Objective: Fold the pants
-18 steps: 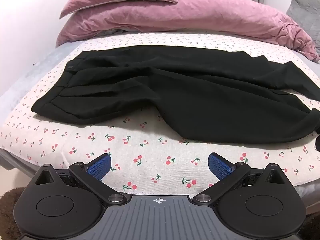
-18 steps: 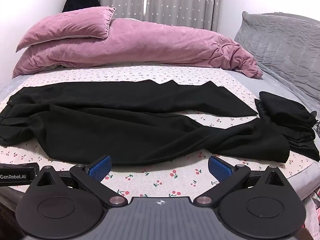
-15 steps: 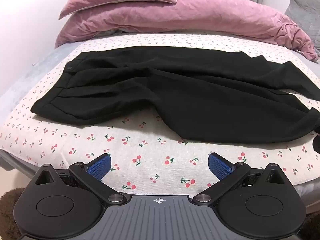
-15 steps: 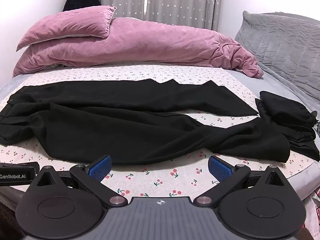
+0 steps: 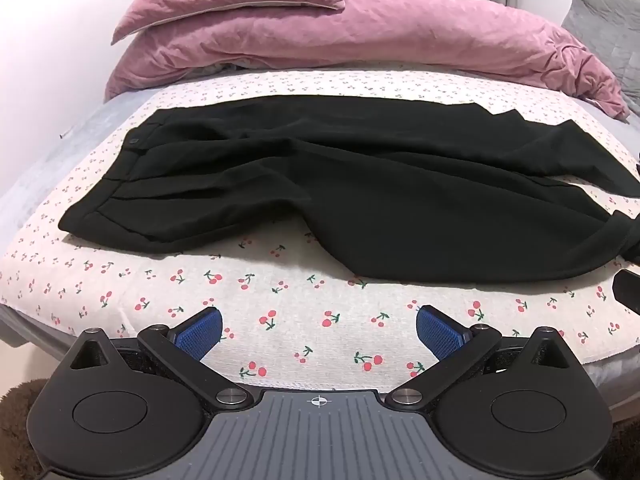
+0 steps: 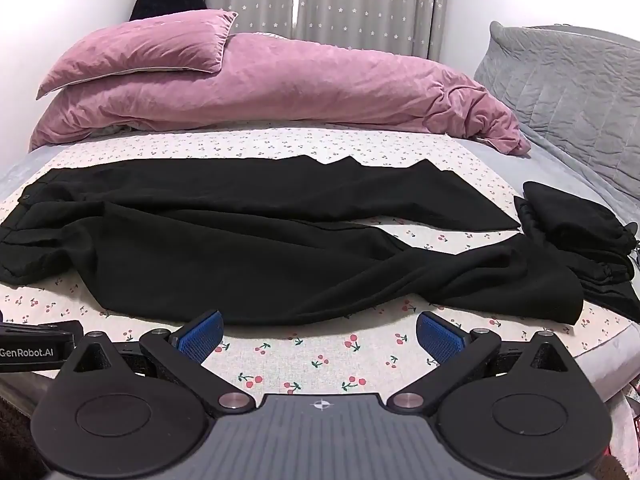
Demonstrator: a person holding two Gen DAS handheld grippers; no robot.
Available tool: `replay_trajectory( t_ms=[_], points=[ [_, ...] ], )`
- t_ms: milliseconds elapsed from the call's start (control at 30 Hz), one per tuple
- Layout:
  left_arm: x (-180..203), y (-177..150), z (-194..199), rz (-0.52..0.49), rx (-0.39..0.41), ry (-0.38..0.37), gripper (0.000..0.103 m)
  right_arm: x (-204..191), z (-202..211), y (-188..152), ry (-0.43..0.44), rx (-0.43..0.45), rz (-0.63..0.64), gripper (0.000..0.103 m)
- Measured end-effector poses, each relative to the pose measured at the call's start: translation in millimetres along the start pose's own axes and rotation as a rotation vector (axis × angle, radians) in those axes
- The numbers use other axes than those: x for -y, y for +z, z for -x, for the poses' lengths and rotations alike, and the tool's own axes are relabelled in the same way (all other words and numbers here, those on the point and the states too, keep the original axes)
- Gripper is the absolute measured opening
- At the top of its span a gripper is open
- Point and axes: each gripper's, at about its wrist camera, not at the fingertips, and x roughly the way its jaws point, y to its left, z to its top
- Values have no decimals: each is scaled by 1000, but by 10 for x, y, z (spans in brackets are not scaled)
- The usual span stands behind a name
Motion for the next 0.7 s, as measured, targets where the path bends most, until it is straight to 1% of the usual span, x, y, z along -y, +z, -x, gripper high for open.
replay_trajectory(
  t_ms=[700],
  points=[
    [-18,1,-31,-5,-2,-5,103,28,-78,-8,1,-10,6,103]
  ],
)
